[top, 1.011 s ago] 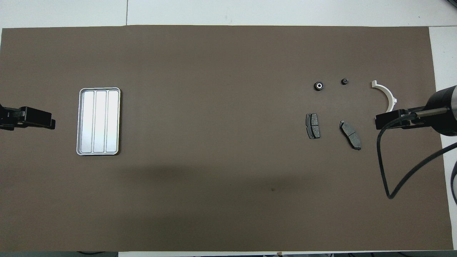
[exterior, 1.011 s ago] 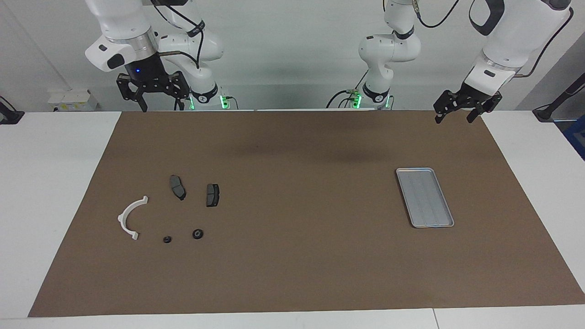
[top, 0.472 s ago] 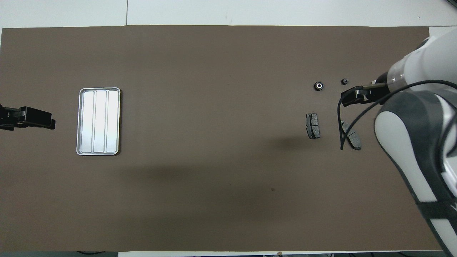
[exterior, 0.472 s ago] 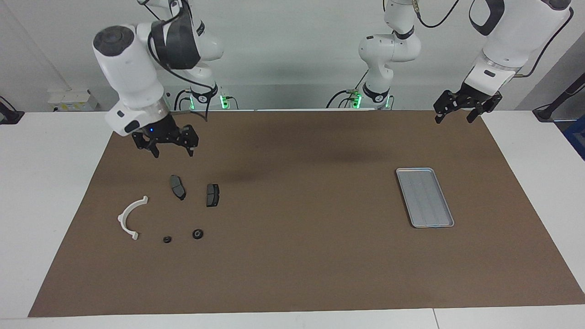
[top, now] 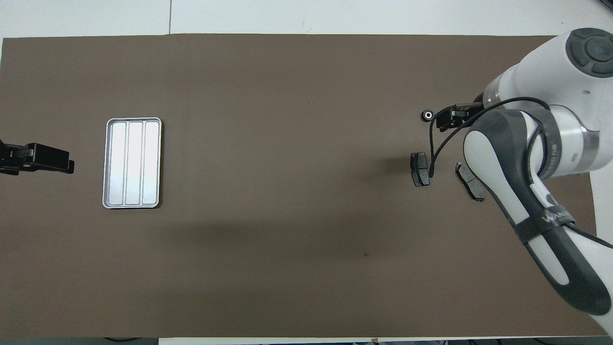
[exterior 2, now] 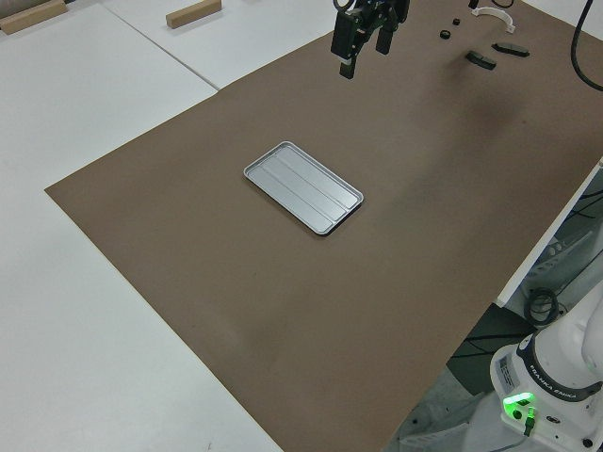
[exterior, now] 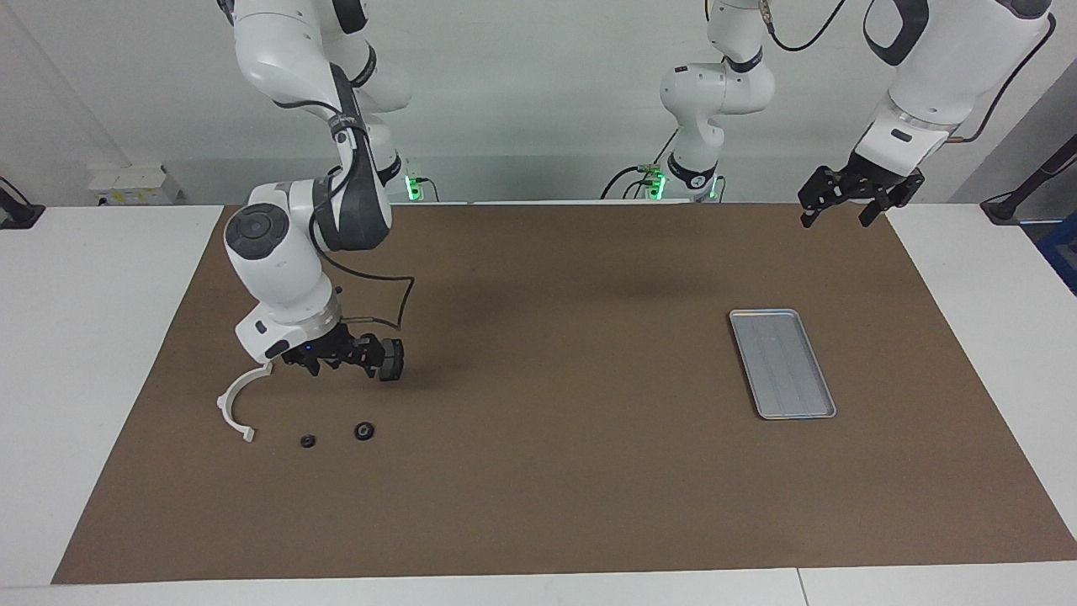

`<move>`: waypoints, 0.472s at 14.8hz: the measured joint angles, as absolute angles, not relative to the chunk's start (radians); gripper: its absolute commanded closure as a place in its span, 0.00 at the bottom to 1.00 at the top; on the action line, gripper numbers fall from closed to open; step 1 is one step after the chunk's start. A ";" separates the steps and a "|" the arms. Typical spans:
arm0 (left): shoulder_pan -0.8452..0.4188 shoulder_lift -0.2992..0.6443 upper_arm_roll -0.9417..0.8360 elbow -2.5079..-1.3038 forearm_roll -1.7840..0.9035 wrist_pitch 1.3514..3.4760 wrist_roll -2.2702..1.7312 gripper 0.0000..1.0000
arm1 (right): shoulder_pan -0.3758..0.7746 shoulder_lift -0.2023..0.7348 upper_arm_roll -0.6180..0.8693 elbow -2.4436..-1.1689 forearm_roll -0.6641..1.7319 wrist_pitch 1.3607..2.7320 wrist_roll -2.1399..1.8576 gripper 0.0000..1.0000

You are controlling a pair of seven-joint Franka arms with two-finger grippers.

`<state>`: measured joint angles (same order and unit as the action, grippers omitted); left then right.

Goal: Pick bearing gear from pile to tray
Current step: 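Reach the right gripper down and grasp the first small black bearing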

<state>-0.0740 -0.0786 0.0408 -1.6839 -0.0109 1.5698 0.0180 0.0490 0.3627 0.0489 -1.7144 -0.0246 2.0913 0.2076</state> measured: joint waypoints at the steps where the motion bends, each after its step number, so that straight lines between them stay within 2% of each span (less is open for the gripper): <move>1: -0.074 -0.079 0.041 -1.684 -0.011 1.570 0.018 0.00 | 0.050 0.383 0.049 -1.712 -0.030 2.106 0.226 0.00; 7: -0.074 -0.079 0.041 -1.684 -0.011 1.570 0.018 0.00 | 0.055 0.570 0.049 -1.611 -0.106 2.133 0.341 0.00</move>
<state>-0.0740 -0.0786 0.0408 -1.6839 -0.0109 1.5698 0.0180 0.0550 0.5695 0.0489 -1.6106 -0.1064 2.1328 0.3409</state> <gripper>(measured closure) 0.000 0.000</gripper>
